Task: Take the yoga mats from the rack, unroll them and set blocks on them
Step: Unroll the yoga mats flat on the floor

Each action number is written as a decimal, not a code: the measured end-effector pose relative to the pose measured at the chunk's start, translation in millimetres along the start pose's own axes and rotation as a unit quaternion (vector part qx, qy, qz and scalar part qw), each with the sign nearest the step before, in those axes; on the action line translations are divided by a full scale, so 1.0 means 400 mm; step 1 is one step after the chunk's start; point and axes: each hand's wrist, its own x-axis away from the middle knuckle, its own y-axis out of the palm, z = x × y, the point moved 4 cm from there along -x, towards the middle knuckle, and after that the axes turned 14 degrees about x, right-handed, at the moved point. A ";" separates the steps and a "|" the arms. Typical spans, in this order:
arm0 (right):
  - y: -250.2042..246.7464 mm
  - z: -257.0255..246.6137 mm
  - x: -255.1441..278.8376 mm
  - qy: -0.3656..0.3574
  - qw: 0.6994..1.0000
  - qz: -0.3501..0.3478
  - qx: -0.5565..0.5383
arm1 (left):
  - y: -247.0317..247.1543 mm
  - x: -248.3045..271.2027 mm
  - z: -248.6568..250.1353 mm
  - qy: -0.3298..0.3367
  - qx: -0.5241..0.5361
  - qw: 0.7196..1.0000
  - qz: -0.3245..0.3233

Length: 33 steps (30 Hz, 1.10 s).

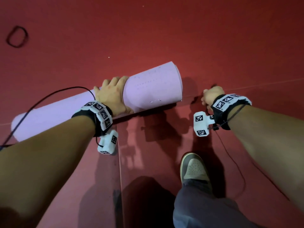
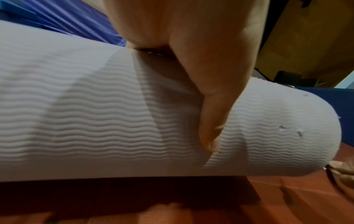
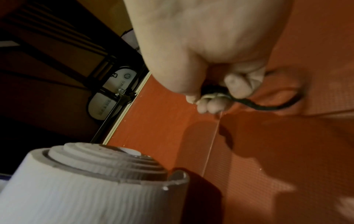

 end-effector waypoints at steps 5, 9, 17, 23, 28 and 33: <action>0.027 -0.089 -0.028 -0.045 0.995 0.090 -0.021 | 0.046 0.017 0.018 0.012 -0.029 0.999 -0.029; 0.027 -0.174 0.033 -0.134 0.982 0.130 0.016 | 0.100 0.038 0.020 0.033 -0.051 0.997 -0.049; 0.087 -0.323 0.122 -0.265 0.962 0.054 -0.040 | 0.129 0.050 -0.004 0.051 -0.018 0.995 -0.082; 0.176 -0.403 0.185 -0.202 0.950 -0.188 -0.143 | 0.097 0.083 -0.135 -0.054 -0.031 0.993 -0.104; 0.250 -0.422 0.202 -0.181 0.953 -0.240 -0.033 | 0.107 0.114 -0.180 -0.095 -0.054 0.988 -0.112; 0.237 -0.537 0.188 -0.247 0.953 -0.125 -0.124 | 0.111 0.107 -0.179 -0.099 -0.039 0.988 -0.110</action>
